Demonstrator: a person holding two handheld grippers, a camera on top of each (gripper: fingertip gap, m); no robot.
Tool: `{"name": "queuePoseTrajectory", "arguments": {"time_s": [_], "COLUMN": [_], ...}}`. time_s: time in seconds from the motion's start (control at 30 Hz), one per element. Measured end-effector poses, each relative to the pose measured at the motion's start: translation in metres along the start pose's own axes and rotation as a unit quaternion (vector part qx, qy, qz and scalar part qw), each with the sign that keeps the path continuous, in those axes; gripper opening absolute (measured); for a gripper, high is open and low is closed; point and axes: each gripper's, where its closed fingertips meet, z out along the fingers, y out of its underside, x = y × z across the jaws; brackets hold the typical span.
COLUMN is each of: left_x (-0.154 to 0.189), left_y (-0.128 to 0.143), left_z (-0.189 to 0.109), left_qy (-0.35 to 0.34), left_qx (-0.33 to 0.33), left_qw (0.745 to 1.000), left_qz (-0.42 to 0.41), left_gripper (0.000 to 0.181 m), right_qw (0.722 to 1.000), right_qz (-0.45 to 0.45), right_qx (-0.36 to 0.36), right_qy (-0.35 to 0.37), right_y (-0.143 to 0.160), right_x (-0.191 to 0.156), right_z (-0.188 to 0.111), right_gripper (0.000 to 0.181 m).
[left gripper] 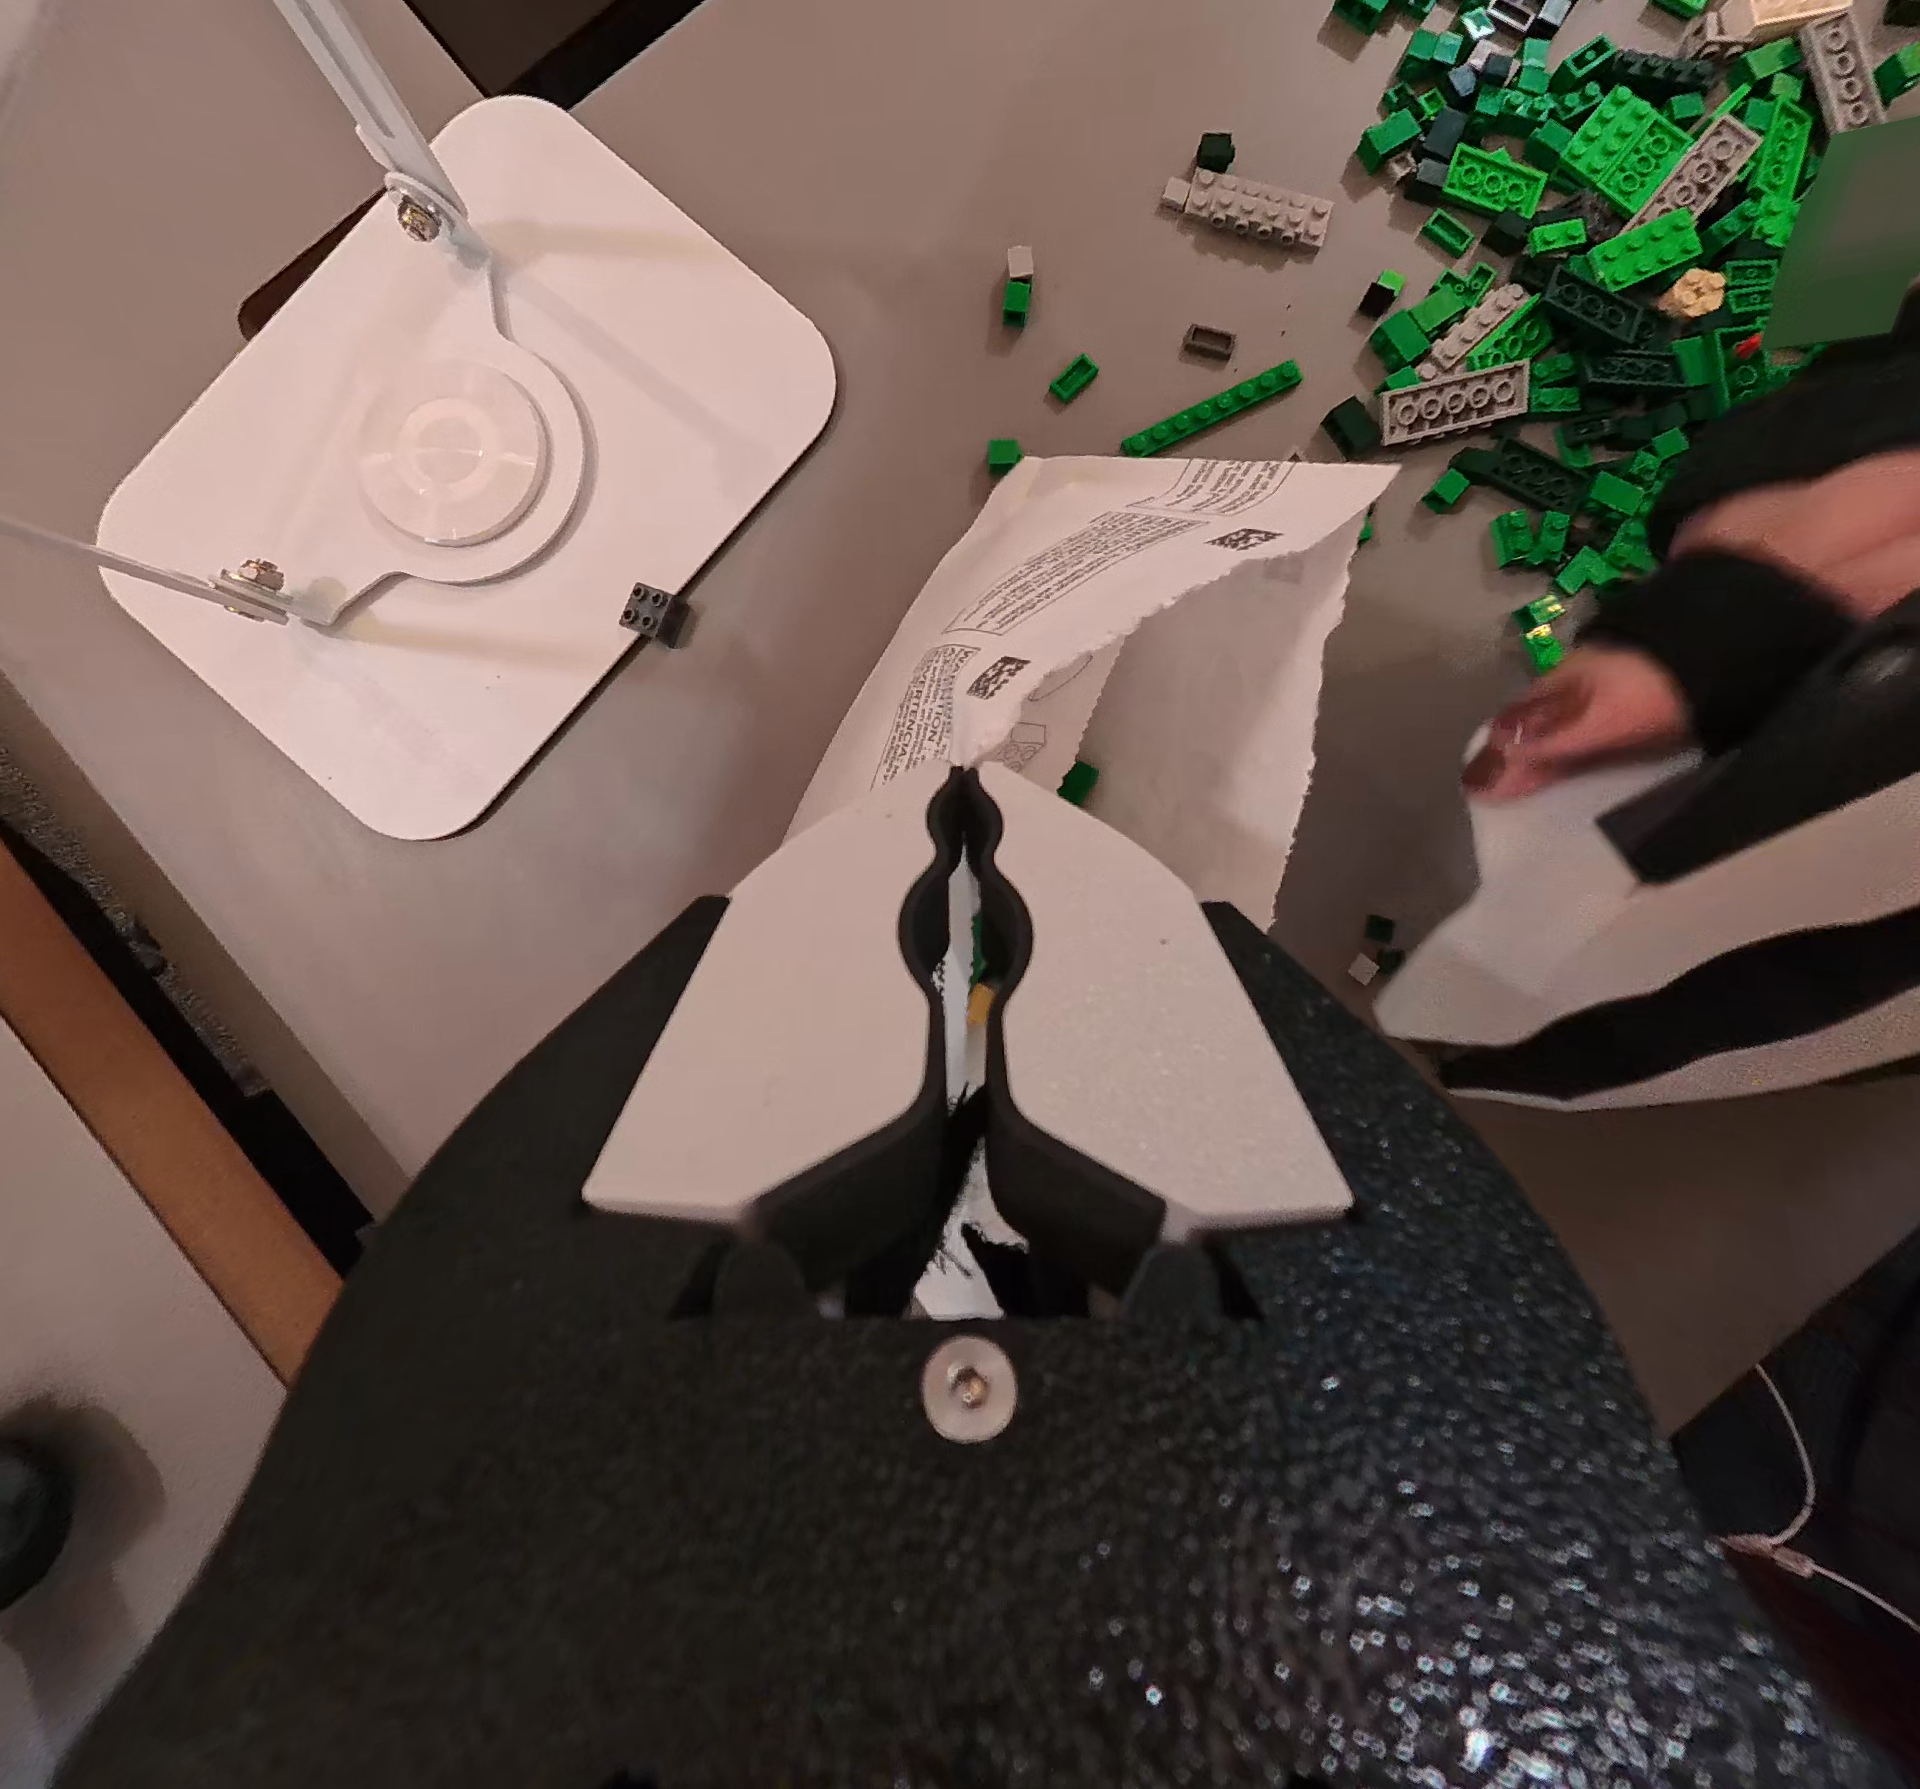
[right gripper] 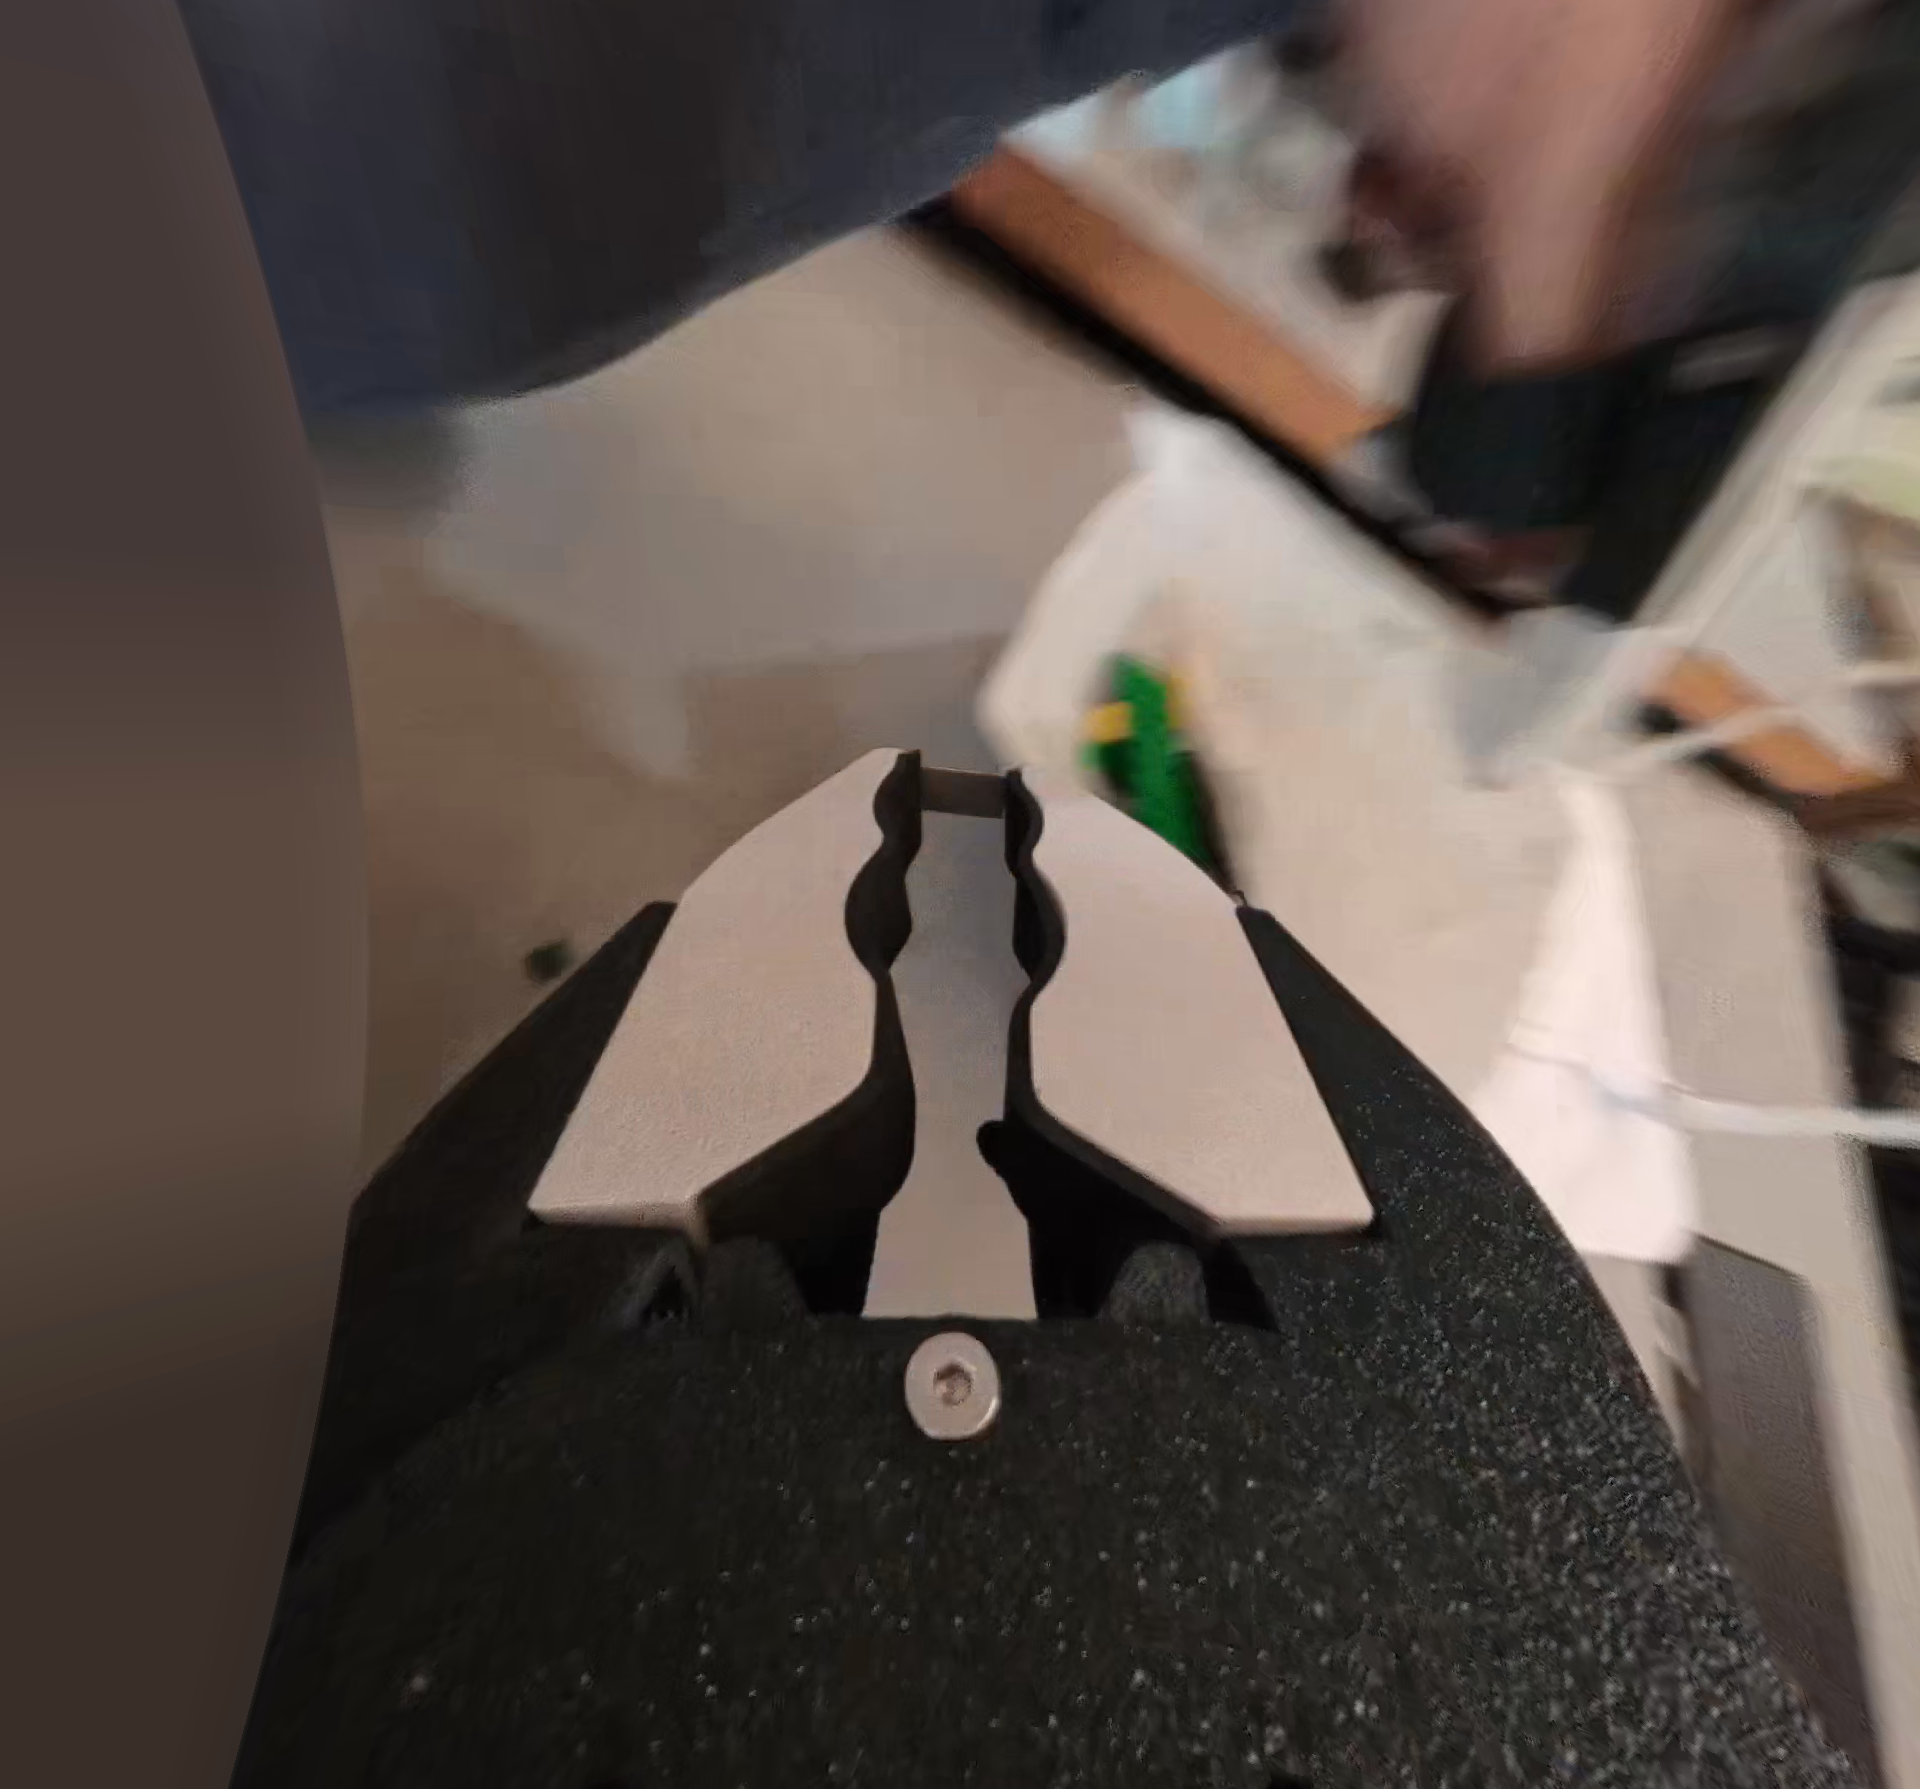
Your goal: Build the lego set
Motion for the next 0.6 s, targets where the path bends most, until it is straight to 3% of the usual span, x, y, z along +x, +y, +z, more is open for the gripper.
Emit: {"name": "queuePoseTrajectory", "arguments": {"time_s": [0.03, 0.13, 0.27, 0.4, 0.5, 0.6], "left_x": [0.001, 0.003, 0.004, 0.002, 0.002, 0.003], "left_y": [0.0, 0.0, 0.0, -0.001, 0.0, 0.0], "left_z": [0.0, 0.001, 0.002, 0.001, 0.002, 0.003], "left_qy": [0.001, 0.002, 0.002, 0.004, 0.005, 0.006], "left_qx": [-0.001, -0.004, -0.005, 0.0, -0.001, -0.005], "left_qw": [1.0, 1.0, 1.0, 1.0, 1.0, 1.0], "left_qz": [0.001, 0.005, 0.008, 0.004, 0.003, 0.007], "left_gripper": [0.0, 0.0, 0.0, 0.0, 0.0, 0.0], "right_qw": [0.999, 0.994, 0.997, 0.997, 0.978, 0.966], "right_qz": [0.006, 0.019, 0.035, 0.02, 0.052, 0.026], "right_qx": [0.004, -0.016, -0.017, -0.011, -0.103, -0.158], "right_qy": [0.044, 0.105, 0.072, -0.077, -0.177, -0.201], "right_y": [-0.005, -0.003, -0.001, 0.008, 0.053, 0.087], "right_x": [0.02, 0.053, 0.046, -0.016, -0.059, -0.077], "right_z": [-0.001, 0.006, 0.008, -0.007, -0.004, 0.005], "right_gripper": [0.015, 0.016, 0.039, 0.012, 0.019, 0.021]}}
